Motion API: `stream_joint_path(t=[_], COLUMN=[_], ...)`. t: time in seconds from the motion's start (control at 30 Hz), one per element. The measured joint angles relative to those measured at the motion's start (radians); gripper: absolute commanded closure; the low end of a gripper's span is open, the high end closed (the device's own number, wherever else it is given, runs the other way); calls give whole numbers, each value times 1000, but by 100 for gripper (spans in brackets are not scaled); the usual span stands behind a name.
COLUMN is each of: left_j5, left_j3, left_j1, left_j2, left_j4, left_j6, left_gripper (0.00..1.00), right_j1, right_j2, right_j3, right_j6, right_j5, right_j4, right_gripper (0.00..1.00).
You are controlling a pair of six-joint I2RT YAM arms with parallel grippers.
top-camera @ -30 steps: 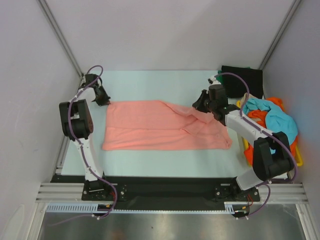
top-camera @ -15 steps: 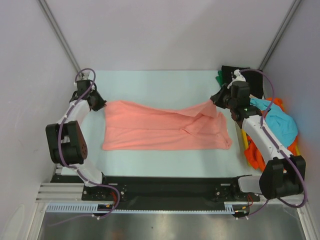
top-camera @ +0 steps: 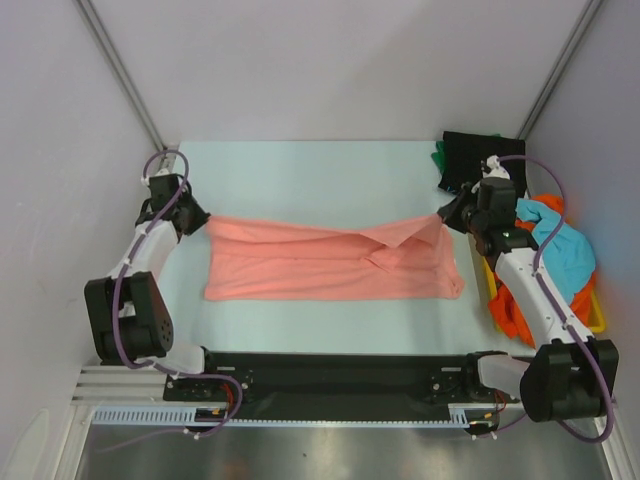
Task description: Fold and stack the t-shirts
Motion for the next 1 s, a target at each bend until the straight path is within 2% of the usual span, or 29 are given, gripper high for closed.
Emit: stream_joint_path(t=[0.33, 0.4, 0.43, 0.47, 0.5, 0.53, 0.57, 0.6, 0.67, 0.7, 0.83, 1.0], left_j5=[-27, -32, -35, -44, -52, -66, -81, -98, -136, -155, -201, -173], left_j3=[-127, -177, -208, -243, -276, -307, -335, -361, -401, -418, -466, -468], left_j1=[0, 0, 0, 0, 0, 2, 3, 4, 8, 12, 25, 26], left_j2=[-117, -152, -178, -208, -240, -275, -310, -346, -409, -440, -552, -510], left_j4=[39, 43, 52, 53, 53, 56, 53, 55, 56, 56, 65, 112], left_j6=[-11, -24, -34, -43, -58, -75, -85, -108, -140, -159, -190, -192], left_gripper=[100, 94, 80, 74, 69, 48, 34, 23, 16, 14, 13, 13], right_j1=[-25, -27, -29, -31, -33, -36, -38, -40, -42, -43, -44, -44], right_j2=[-90, -125, -152, -183, -207, -237, -261, -280, -309, -319, -341, -255], right_j3=[-89, -133, -166, -204, -234, -269, -300, -327, -370, -383, -401, -400], right_j6=[21, 44, 58, 80, 95, 120, 144, 167, 203, 211, 249, 281], right_j5=[24, 53, 70, 88, 103, 119, 137, 148, 165, 169, 185, 171], right_j4=[-14, -13, -14, -11, -14, -18, -24, -28, -33, -36, -45, -26], right_gripper=[100, 100, 100, 96, 83, 72, 60, 38, 30, 29, 25, 22])
